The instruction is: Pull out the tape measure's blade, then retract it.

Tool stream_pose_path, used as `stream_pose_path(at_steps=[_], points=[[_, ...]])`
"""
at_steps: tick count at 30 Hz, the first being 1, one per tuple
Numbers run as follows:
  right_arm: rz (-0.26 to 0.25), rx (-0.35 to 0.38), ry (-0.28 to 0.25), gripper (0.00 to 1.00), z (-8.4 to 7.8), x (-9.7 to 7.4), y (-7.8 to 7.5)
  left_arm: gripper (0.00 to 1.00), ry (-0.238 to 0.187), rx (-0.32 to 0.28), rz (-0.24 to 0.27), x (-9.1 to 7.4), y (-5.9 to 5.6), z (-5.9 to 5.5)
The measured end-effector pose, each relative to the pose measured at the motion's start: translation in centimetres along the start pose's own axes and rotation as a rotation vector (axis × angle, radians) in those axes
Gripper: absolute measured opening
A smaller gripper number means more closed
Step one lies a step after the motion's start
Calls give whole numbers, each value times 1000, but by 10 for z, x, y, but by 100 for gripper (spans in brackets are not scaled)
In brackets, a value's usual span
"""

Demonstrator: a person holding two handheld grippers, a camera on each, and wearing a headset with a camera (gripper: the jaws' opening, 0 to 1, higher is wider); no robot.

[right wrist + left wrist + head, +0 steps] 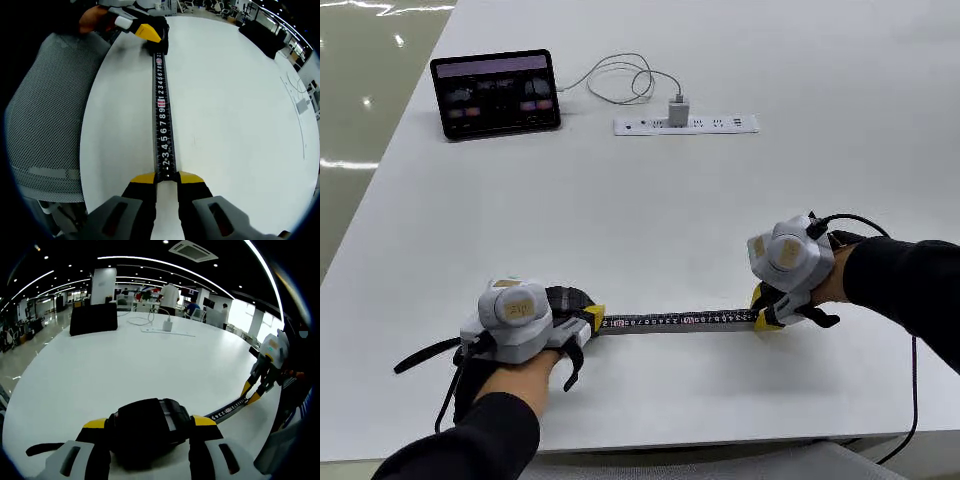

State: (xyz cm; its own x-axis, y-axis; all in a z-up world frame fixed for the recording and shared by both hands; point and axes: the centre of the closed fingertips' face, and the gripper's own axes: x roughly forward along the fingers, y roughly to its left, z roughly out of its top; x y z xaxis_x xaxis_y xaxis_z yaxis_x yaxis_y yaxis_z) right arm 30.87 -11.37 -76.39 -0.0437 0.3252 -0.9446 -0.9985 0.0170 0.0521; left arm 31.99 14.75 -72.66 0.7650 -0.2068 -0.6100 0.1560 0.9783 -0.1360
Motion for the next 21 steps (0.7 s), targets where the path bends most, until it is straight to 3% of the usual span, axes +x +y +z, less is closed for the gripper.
stream_pose_path(at_steps=[12,16,18,21], points=[[-12,8,-18,11,0,0,2,59,6,-13,-7,0,0,-1],[-20,24,-47,11,1,-1,3,59,2,-14,-10,-1,0,0],[-25,-5,-60,11,1,-1,3,59,0,-14,-11,0,0,0],[-31,39,-95,10,1,-1,1,59,0,-16,-14,0,0,0]])
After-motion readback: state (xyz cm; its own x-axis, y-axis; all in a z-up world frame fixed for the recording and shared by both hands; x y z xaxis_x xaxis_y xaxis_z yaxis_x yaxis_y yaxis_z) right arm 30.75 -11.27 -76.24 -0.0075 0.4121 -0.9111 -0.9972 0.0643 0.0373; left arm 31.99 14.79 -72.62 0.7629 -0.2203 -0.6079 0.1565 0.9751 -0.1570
